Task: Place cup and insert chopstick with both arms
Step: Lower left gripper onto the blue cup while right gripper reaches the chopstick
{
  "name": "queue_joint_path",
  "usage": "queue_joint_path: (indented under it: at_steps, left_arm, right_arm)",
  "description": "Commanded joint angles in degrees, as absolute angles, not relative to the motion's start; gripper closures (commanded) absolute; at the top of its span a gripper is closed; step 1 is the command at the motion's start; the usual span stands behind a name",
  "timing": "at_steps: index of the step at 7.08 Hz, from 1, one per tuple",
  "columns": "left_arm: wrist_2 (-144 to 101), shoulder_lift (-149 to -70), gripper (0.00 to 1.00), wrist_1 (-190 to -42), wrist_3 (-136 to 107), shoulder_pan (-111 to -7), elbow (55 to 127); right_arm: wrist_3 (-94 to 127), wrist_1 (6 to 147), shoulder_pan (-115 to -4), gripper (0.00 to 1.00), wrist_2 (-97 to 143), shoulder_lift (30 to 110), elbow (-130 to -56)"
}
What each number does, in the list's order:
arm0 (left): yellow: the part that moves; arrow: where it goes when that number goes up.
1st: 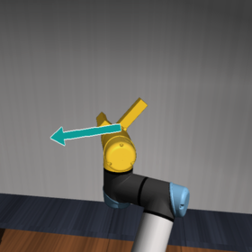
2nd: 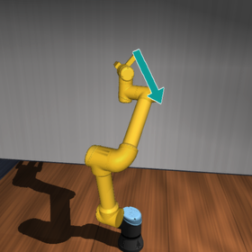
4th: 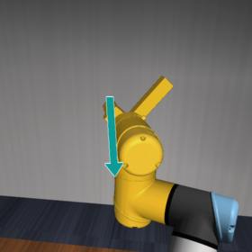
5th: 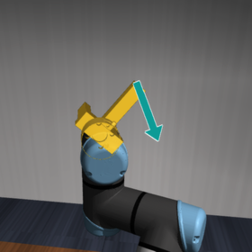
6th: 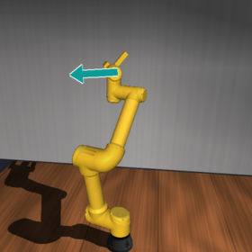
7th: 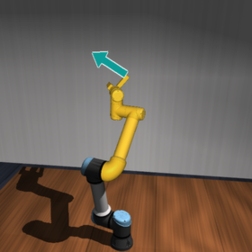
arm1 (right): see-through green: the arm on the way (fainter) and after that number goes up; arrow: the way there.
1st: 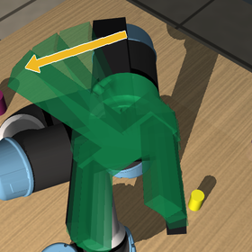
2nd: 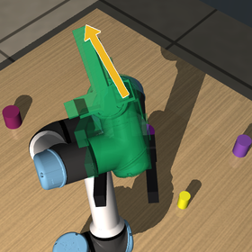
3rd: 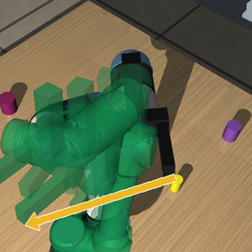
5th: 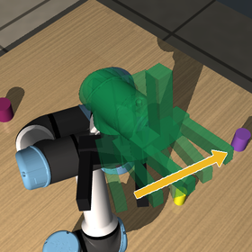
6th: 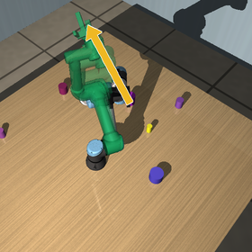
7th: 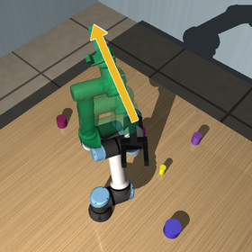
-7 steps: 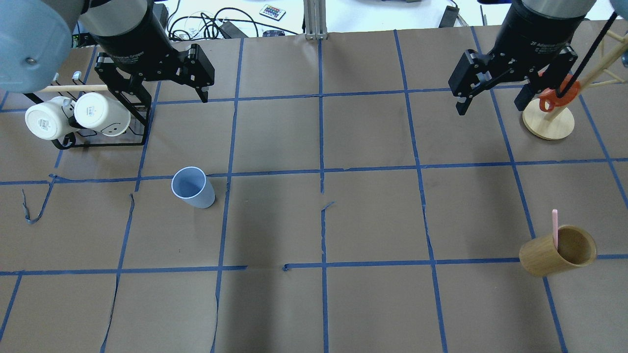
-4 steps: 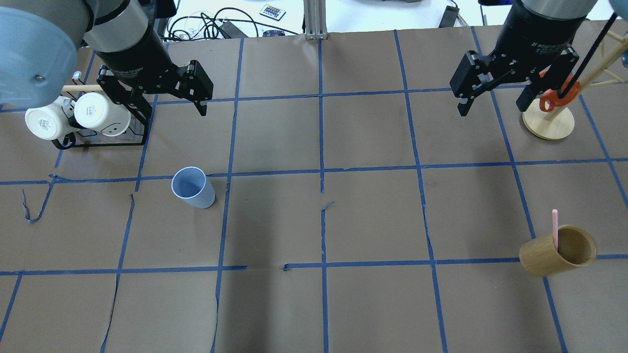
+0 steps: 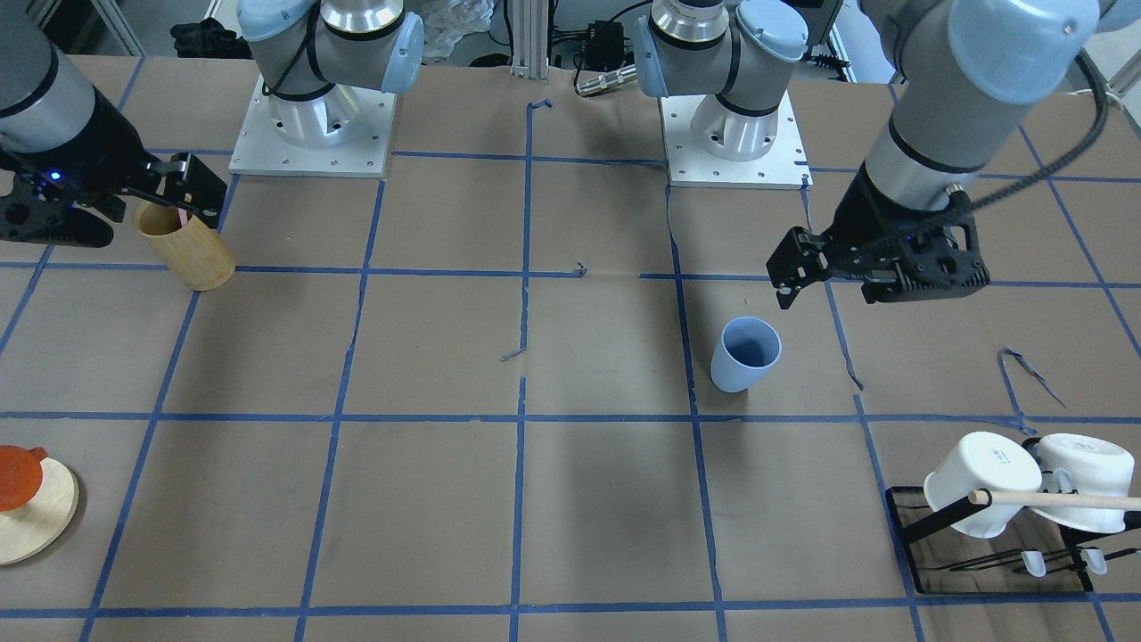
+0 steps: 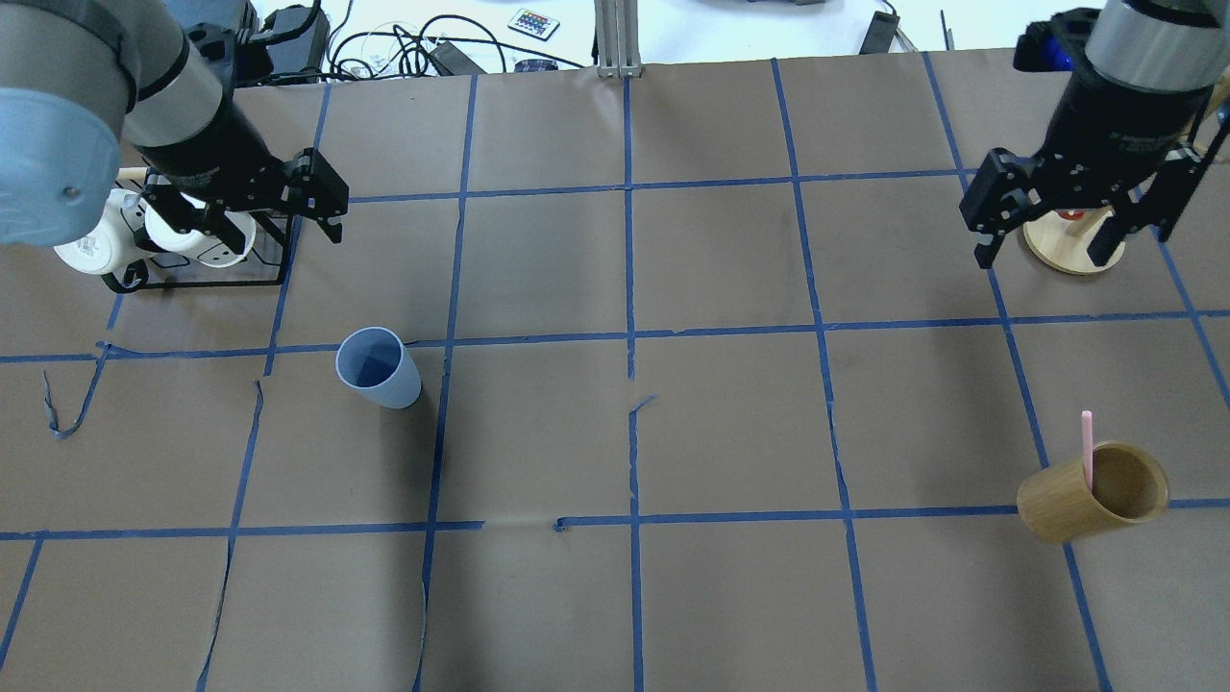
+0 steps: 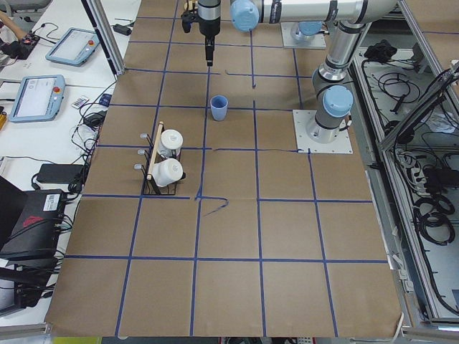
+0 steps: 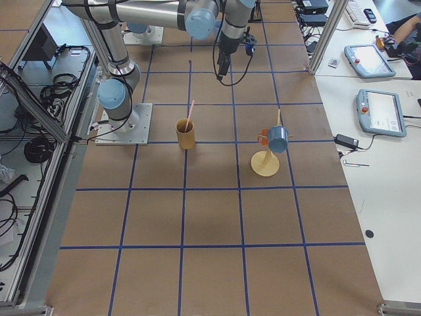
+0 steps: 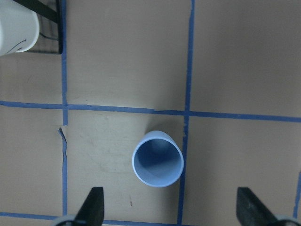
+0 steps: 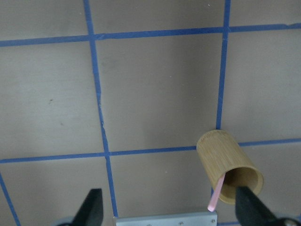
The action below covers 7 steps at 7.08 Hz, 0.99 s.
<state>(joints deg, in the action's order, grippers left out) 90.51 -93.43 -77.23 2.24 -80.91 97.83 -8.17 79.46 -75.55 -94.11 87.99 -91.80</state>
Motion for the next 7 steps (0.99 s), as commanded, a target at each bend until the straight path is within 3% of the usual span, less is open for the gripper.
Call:
queue_joint_path:
  at_steps: [1,5,6,7]
  left_arm:
    - [91.05,-93.78,0.0,-65.09,2.99,-78.31,108.77]
    - [91.05,-96.41,0.0,-65.04,2.2,-78.31,113.71]
    - [90.88,-97.03,0.0,-64.6,2.2,-78.31,114.77]
    - [90.97,-97.47,0.01,-64.25,2.28,-78.31,114.52]
  right_arm:
    - [-7.3,80.68,-66.04,0.0,-94.22,87.54,-99.64]
    - [9.91,74.82,-63.03,0.01,-92.72,83.5,-101.34]
    - [11.15,72.36,-62.06,0.16,-92.72,83.5,-101.34]
    - [13.69,71.46,-61.88,0.19,-92.64,83.5,-101.34]
